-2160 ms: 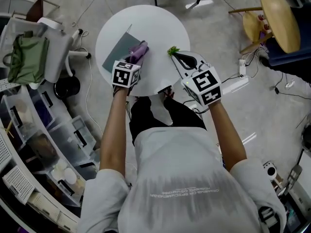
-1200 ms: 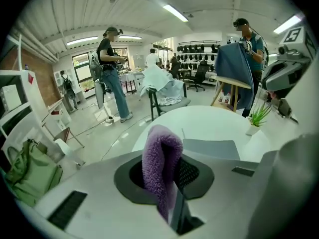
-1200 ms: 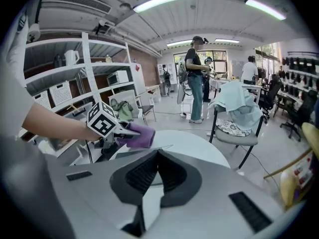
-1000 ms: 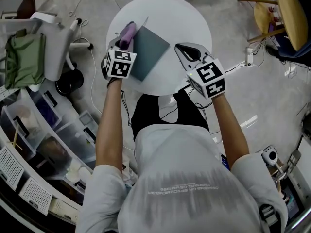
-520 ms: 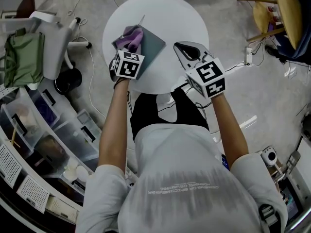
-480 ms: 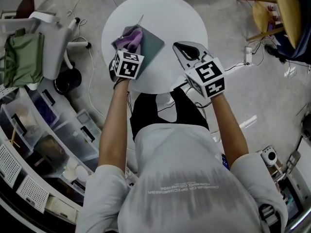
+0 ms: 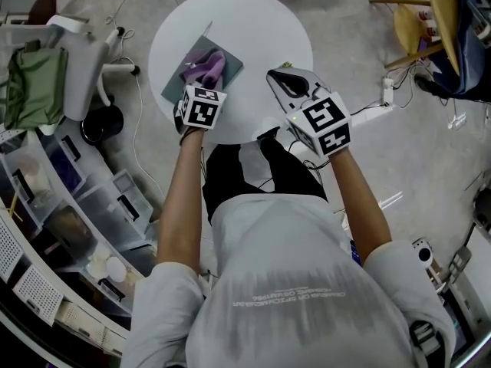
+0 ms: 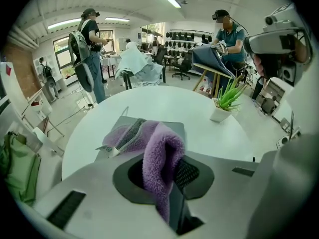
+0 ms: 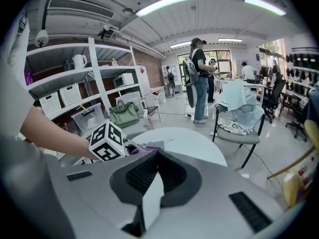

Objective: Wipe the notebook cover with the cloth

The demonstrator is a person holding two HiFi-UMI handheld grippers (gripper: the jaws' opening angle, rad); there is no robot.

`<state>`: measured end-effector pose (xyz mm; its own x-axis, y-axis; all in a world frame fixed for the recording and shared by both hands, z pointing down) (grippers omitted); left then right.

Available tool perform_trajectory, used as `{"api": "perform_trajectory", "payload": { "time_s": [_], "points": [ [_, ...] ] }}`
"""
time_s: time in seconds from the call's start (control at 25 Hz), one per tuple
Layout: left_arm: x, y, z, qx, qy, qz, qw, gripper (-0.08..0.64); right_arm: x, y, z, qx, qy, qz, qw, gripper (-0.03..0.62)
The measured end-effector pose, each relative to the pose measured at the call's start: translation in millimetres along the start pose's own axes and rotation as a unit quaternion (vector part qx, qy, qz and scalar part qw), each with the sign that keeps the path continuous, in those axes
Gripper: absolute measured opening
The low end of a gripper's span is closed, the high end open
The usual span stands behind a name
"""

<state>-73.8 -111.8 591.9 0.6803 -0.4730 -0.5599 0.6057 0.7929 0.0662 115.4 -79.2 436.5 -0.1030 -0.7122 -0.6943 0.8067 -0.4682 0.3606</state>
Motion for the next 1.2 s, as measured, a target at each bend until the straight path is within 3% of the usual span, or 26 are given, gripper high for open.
{"api": "perform_trajectory", "payload": {
  "time_s": [0.32, 0.6, 0.76, 1.0, 1.2],
  "points": [
    [2.3, 28.4, 0.2, 0.0, 0.004, -0.017, 0.9999, 0.049, -7.3, 9.1, -12.7, 0.01, -0.004, -0.011, 1.0, 0.003],
    [4.6, 49.5, -4.0, -0.035, 0.015, -0.01, 0.9992, 0.048, -3.7, 7.4, -15.2, 0.016, -0.007, -0.018, 1.0, 0.003],
    [6.7, 44.3, -18.4, -0.036, 0.061, -0.059, 0.9957, 0.048, 2.1, 2.7, -14.3, 0.025, -0.004, -0.024, 0.999, 0.002],
    [8.8, 6.3, -58.9, 0.022, 0.129, -0.096, 0.9867, 0.049, 12.9, -7.8, 1.4, 0.037, -0.004, -0.031, 0.999, 0.003],
    [5.3, -39.2, -89.1, 0.068, 0.148, -0.108, 0.9807, 0.048, 20.4, -17.1, 24.4, 0.039, -0.012, -0.026, 0.999, 0.003]
  ]
}}
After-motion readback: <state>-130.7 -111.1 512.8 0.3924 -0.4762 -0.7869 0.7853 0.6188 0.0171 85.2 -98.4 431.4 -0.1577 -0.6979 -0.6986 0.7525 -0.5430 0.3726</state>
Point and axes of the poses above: the fingertips, and each gripper's own axes: z forward along the fingers, y to its right, x out of its top, the point moved 8 cm from there along -z, backward along the fingers, and after that the axes turned 15 degrees about z, right-handed, at the moved point
